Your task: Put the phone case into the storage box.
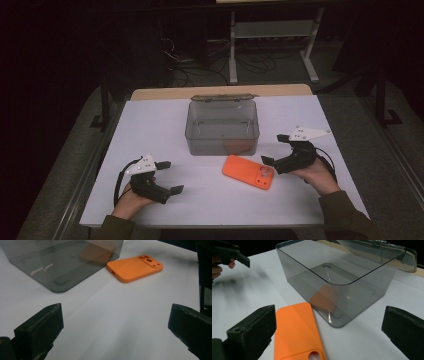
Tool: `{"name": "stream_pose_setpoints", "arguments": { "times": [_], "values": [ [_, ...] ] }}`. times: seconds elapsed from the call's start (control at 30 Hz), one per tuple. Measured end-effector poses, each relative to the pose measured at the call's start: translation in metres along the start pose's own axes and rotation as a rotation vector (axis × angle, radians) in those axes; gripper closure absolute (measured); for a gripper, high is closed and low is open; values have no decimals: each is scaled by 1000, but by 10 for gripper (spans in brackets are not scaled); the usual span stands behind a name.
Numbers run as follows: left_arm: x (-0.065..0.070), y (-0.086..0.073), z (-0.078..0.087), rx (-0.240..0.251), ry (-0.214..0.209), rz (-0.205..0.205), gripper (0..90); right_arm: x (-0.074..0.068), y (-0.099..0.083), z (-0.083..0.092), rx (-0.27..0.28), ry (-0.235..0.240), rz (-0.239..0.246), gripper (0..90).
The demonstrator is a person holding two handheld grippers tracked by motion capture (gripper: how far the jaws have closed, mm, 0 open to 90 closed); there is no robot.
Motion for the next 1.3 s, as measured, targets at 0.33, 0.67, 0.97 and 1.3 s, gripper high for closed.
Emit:
{"name": "stream_pose_setpoints", "arguments": {
  "times": [0.33, 0.67, 0.97, 1.3],
  "values": [
    [0, 0, 0, -1, -2, 0, 0, 1, 3, -4, -31, 17, 29, 0],
    [0, 0, -1, -3, -7, -2, 0, -5, -3, -9, -91, 40, 66, 0],
    [0, 0, 0, -2, -7, -3, 0, -14, -10, -17, -167, 53, 125, 0],
    [0, -1, -1, -7, -8, -3, 0, -20, -15, -23, -224, 71, 154, 0]
  ]
}}
Point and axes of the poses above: each handheld gripper's, and its own axes: z roughly backward along the jaws, y roughly out of its top, x roughly to its right, the point moved 8 cm from there along -z, roughly forward along the jaws
